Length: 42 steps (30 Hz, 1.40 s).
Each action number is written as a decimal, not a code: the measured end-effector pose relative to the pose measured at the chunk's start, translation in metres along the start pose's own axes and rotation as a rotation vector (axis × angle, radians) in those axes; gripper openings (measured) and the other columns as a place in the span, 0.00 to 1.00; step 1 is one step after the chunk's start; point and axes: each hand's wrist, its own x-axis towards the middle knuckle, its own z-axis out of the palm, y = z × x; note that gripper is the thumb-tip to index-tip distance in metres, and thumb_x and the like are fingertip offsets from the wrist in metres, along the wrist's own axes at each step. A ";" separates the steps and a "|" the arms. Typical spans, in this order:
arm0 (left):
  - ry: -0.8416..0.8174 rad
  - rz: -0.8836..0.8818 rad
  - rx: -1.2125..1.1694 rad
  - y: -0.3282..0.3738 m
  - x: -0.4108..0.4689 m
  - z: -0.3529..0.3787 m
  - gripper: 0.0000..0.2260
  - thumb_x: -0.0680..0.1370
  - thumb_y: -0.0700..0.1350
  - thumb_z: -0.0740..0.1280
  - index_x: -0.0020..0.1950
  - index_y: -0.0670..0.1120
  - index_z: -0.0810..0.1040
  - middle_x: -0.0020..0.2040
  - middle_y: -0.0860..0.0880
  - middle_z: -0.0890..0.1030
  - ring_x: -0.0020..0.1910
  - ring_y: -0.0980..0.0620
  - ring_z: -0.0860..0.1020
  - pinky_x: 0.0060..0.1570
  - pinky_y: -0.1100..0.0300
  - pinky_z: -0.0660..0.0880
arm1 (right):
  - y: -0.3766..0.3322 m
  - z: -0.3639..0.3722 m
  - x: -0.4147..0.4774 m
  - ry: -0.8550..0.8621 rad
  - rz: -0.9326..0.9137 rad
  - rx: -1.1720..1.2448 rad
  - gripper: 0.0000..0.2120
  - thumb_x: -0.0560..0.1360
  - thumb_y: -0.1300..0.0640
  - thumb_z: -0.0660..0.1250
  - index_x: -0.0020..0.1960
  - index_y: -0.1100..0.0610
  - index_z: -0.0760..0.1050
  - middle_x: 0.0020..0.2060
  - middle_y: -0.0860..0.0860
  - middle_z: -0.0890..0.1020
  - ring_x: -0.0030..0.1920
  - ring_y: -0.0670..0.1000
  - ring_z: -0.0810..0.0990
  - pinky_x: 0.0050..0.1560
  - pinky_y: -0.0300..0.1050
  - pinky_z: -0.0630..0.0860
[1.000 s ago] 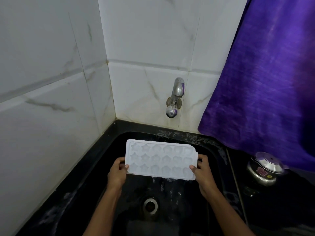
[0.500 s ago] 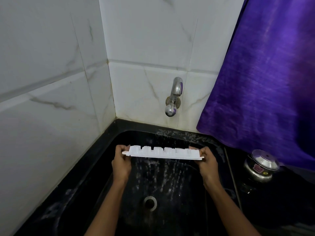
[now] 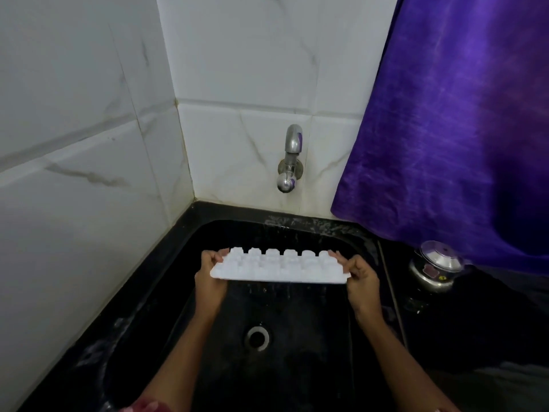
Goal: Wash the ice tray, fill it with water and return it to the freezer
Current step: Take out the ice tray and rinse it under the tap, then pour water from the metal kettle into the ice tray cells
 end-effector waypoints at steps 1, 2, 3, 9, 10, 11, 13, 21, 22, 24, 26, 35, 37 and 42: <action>0.007 -0.009 0.050 0.001 -0.001 0.001 0.08 0.76 0.38 0.64 0.52 0.39 0.68 0.49 0.45 0.79 0.47 0.47 0.77 0.40 0.63 0.70 | -0.002 -0.001 -0.001 0.022 0.007 -0.014 0.20 0.70 0.74 0.65 0.33 0.50 0.71 0.46 0.50 0.83 0.54 0.50 0.80 0.54 0.40 0.74; 0.012 -0.034 0.086 0.004 -0.003 0.003 0.09 0.77 0.36 0.62 0.57 0.39 0.68 0.50 0.42 0.79 0.49 0.44 0.77 0.42 0.60 0.70 | -0.005 -0.001 -0.002 0.053 0.014 -0.029 0.19 0.70 0.73 0.66 0.37 0.48 0.72 0.45 0.49 0.82 0.49 0.50 0.80 0.49 0.37 0.76; 0.012 -0.058 0.110 0.005 -0.005 0.006 0.12 0.78 0.35 0.60 0.61 0.39 0.67 0.53 0.39 0.78 0.52 0.42 0.77 0.46 0.59 0.69 | -0.006 -0.002 -0.002 0.087 0.025 -0.029 0.18 0.69 0.72 0.67 0.42 0.49 0.72 0.44 0.49 0.80 0.46 0.50 0.79 0.46 0.35 0.76; -0.064 -0.049 0.203 0.019 -0.027 0.032 0.16 0.79 0.36 0.59 0.66 0.42 0.70 0.57 0.39 0.78 0.57 0.40 0.75 0.53 0.55 0.68 | -0.005 -0.029 -0.010 0.258 0.152 -0.031 0.11 0.72 0.68 0.67 0.52 0.57 0.74 0.46 0.53 0.80 0.47 0.53 0.79 0.48 0.48 0.77; -0.073 -0.061 0.202 0.020 -0.033 0.038 0.15 0.78 0.36 0.59 0.65 0.42 0.71 0.57 0.39 0.78 0.56 0.40 0.75 0.53 0.55 0.69 | -0.005 -0.037 -0.013 0.280 0.170 -0.041 0.11 0.72 0.68 0.66 0.53 0.57 0.74 0.46 0.53 0.80 0.47 0.53 0.79 0.47 0.46 0.76; -0.075 -0.073 0.195 0.020 -0.039 0.045 0.15 0.78 0.36 0.59 0.65 0.42 0.72 0.56 0.39 0.78 0.56 0.41 0.75 0.53 0.54 0.69 | -0.004 -0.047 -0.015 0.300 0.187 -0.055 0.11 0.73 0.67 0.66 0.53 0.57 0.75 0.46 0.53 0.80 0.47 0.53 0.79 0.46 0.44 0.76; -0.084 -0.110 0.171 0.021 -0.054 0.062 0.15 0.77 0.37 0.59 0.63 0.42 0.73 0.56 0.40 0.77 0.56 0.41 0.75 0.53 0.52 0.70 | -0.003 -0.069 -0.022 0.340 0.217 -0.092 0.11 0.73 0.66 0.66 0.54 0.58 0.76 0.46 0.54 0.80 0.47 0.53 0.79 0.47 0.44 0.75; -0.246 -0.192 0.122 0.040 -0.125 0.142 0.14 0.77 0.37 0.61 0.61 0.44 0.74 0.52 0.43 0.78 0.50 0.41 0.77 0.48 0.43 0.77 | -0.001 -0.175 -0.045 0.544 0.327 -0.206 0.11 0.75 0.66 0.64 0.56 0.61 0.77 0.47 0.54 0.80 0.48 0.52 0.77 0.49 0.44 0.71; -0.260 -0.196 0.131 0.044 -0.134 0.150 0.13 0.77 0.36 0.61 0.61 0.44 0.74 0.50 0.43 0.78 0.48 0.42 0.77 0.47 0.45 0.77 | 0.001 -0.187 -0.047 0.563 0.350 -0.219 0.11 0.75 0.65 0.64 0.56 0.62 0.77 0.48 0.55 0.80 0.48 0.51 0.76 0.49 0.44 0.71; -0.284 -0.210 0.144 0.051 -0.151 0.162 0.13 0.77 0.36 0.61 0.60 0.44 0.74 0.47 0.45 0.77 0.45 0.45 0.76 0.45 0.51 0.75 | 0.005 -0.209 -0.053 0.578 0.386 -0.255 0.11 0.75 0.65 0.64 0.56 0.62 0.77 0.49 0.57 0.81 0.48 0.52 0.76 0.51 0.46 0.73; -0.298 -0.223 0.153 0.057 -0.166 0.171 0.12 0.77 0.37 0.61 0.60 0.45 0.75 0.46 0.46 0.77 0.45 0.47 0.75 0.43 0.57 0.70 | 0.009 -0.228 -0.059 0.575 0.405 -0.265 0.11 0.75 0.65 0.64 0.56 0.62 0.78 0.51 0.58 0.81 0.49 0.53 0.77 0.55 0.49 0.74; -0.296 -0.246 0.172 0.071 -0.208 0.206 0.14 0.77 0.37 0.61 0.61 0.44 0.75 0.51 0.44 0.79 0.46 0.47 0.76 0.44 0.58 0.71 | 0.013 -0.284 -0.070 0.494 0.445 -0.275 0.12 0.77 0.65 0.62 0.59 0.63 0.77 0.48 0.56 0.80 0.46 0.52 0.76 0.50 0.44 0.71; -0.293 -0.240 0.189 0.074 -0.212 0.214 0.14 0.77 0.37 0.61 0.62 0.43 0.75 0.53 0.43 0.79 0.48 0.47 0.76 0.46 0.59 0.70 | 0.015 -0.293 -0.068 0.479 0.439 -0.277 0.12 0.76 0.65 0.62 0.58 0.63 0.77 0.49 0.58 0.81 0.45 0.53 0.77 0.51 0.45 0.73; -0.247 -0.260 0.257 0.077 -0.219 0.228 0.15 0.77 0.39 0.60 0.63 0.42 0.74 0.57 0.42 0.79 0.54 0.44 0.76 0.48 0.59 0.69 | 0.016 -0.309 -0.061 0.427 0.431 -0.271 0.12 0.76 0.66 0.62 0.59 0.65 0.76 0.49 0.60 0.81 0.46 0.56 0.77 0.53 0.47 0.72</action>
